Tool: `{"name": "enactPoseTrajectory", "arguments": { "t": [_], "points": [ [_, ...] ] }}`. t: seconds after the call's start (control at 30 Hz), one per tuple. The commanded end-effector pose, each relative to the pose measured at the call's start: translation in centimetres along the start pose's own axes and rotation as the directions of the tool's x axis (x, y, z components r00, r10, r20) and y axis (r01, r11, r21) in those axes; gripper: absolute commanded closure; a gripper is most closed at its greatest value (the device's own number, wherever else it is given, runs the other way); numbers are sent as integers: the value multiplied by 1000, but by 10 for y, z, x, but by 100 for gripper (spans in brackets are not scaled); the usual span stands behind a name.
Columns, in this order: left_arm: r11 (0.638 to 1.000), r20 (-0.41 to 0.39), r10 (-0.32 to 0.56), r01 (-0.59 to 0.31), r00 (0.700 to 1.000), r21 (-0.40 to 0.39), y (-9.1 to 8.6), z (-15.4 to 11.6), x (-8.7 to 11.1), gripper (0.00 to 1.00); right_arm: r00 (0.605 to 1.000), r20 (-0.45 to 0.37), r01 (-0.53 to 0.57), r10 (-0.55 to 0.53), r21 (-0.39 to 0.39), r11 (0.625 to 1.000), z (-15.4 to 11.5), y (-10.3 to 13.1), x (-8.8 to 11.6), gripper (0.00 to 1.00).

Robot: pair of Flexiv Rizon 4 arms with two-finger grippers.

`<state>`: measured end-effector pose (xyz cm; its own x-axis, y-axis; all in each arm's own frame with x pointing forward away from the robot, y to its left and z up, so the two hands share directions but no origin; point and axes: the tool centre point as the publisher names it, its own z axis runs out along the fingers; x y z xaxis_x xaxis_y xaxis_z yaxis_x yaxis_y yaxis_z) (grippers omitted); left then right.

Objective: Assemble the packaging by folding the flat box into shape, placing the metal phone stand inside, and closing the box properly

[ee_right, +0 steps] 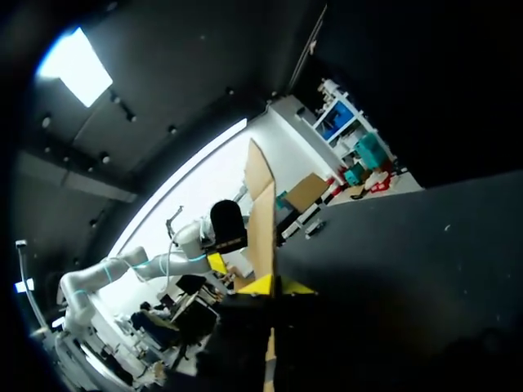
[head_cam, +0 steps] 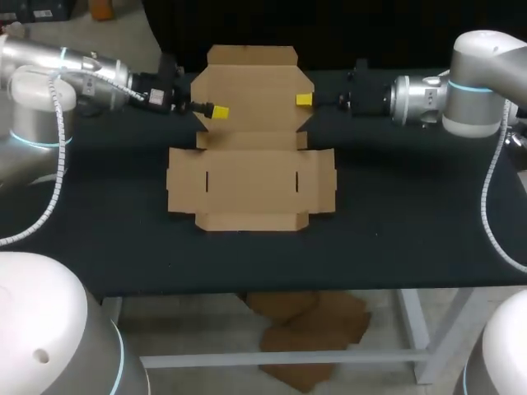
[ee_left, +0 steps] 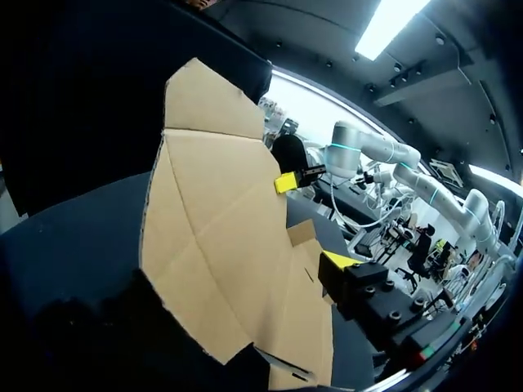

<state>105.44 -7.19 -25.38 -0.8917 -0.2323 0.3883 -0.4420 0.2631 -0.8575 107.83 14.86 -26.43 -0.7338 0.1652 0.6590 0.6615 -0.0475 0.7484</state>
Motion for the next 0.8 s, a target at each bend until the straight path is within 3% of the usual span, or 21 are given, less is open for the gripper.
{"name": "enactPoseTrajectory", "arguments": {
  "t": [0.03,0.2,0.4,0.57,0.8],
  "points": [
    [1000,-77,16,-16,997,2,-5,5,-7,40,1000,-14,6,-6,-4,1000,1,2,-2,100],
    [999,-101,39,-38,994,12,-11,10,-6,61,999,-25,19,-20,-17,1000,2,4,-1,100],
    [998,-169,57,-54,984,26,-16,15,-3,73,999,-35,34,-36,-36,999,1,7,0,100],
    [998,-178,69,-65,982,28,-18,20,-1,84,998,-40,39,-40,-40,998,3,9,1,100],
    [996,-187,81,-76,979,38,-20,21,1,90,998,-42,45,-47,-44,998,2,10,2,100]
  ]
}}
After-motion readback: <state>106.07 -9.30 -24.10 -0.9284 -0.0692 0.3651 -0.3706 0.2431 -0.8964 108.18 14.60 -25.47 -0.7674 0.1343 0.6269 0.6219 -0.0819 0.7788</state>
